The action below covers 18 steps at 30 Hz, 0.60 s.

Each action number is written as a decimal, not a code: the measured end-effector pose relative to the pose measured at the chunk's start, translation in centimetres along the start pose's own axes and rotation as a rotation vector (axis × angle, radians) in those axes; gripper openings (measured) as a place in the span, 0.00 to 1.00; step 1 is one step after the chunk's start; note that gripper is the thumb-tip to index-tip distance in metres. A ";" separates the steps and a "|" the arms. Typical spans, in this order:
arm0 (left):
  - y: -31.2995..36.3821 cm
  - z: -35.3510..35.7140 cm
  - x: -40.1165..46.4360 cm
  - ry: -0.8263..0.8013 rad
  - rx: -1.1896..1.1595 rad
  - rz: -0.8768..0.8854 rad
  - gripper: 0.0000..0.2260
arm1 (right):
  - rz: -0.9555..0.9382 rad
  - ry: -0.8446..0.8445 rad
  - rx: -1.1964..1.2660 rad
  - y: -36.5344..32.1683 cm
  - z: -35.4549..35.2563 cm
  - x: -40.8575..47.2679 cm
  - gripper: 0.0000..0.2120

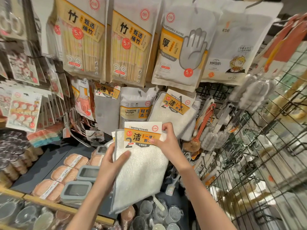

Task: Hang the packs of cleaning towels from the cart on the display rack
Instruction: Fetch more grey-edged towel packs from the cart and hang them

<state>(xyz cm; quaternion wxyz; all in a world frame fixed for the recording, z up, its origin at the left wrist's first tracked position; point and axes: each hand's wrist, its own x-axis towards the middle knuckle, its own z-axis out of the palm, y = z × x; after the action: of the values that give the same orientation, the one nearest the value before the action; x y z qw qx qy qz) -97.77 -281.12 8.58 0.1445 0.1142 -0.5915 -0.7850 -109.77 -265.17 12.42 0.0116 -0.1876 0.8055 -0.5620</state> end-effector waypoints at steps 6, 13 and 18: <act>-0.3 1.0 0.9 0.069 -0.041 -0.004 0.15 | -0.002 0.192 0.053 -0.1 -1.9 0.4 0.21; 0.0 1.7 1.6 0.082 0.033 0.057 0.18 | -0.029 0.372 0.079 0.0 -5.3 1.4 0.24; 0.5 2.6 2.2 0.103 0.024 0.080 0.19 | -0.083 0.453 0.085 -0.9 -6.4 2.5 0.27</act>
<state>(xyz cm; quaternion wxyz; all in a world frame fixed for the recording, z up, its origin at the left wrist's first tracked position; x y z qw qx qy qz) -100.71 -279.68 9.75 0.2047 0.1324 -0.5966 -0.7646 -113.31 -260.44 16.06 -0.1846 -0.0890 0.7547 -0.6232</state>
